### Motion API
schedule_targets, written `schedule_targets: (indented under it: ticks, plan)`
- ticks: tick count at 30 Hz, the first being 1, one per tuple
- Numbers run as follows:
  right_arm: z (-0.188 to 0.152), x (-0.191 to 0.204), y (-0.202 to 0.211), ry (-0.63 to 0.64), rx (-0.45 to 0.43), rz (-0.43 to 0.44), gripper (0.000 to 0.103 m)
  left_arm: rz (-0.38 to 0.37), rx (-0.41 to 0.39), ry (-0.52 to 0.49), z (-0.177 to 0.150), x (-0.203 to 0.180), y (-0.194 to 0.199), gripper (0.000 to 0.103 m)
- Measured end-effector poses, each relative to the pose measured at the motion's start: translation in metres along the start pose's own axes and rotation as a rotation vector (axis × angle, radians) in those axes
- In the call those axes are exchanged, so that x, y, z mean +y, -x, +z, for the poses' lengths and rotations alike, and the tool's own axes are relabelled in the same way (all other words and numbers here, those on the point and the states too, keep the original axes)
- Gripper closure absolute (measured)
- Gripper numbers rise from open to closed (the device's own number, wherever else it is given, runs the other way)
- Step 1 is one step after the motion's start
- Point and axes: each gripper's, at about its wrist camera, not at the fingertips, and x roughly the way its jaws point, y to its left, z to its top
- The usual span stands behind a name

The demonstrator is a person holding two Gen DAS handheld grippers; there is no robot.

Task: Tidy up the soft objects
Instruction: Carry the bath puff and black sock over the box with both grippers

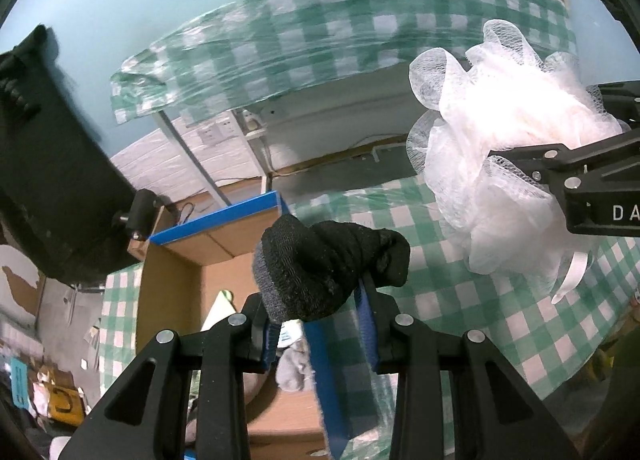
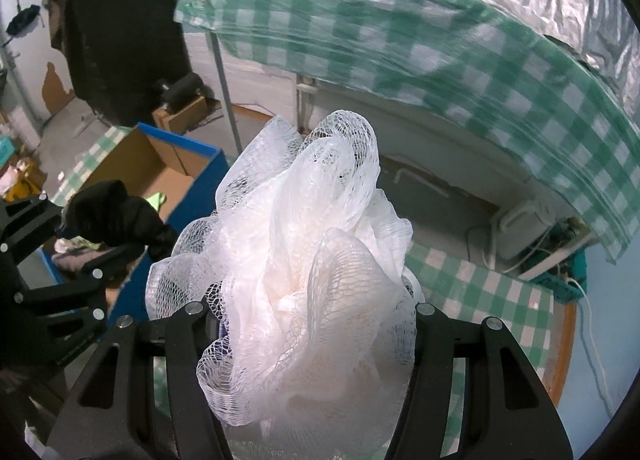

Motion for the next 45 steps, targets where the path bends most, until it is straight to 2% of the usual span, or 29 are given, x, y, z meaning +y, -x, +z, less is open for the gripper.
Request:
schedule_targets:
  ticks: [16,31,38,45]
  plan:
    - [0.037,0.055,-0.018,0.054,-0.013,0.052,0.049,0.046,0.016,0.119,-0.014,0.064,-0.003,0.069]
    - [0.081,0.121,-0.037,0.137,-0.018,0.103,0.05,0.108,0.07,0.234,-0.042,0.129,-0.018,0.069]
    - [0.093,0.151,-0.053,0.173,-0.003,0.124,0.05,0.148,0.093,0.264,-0.049,0.15,-0.028,0.069]
    - [0.107,0.178,-0.079,0.206,0.014,0.143,0.05,0.146,0.136,0.31,-0.057,0.162,-0.039,0.068]
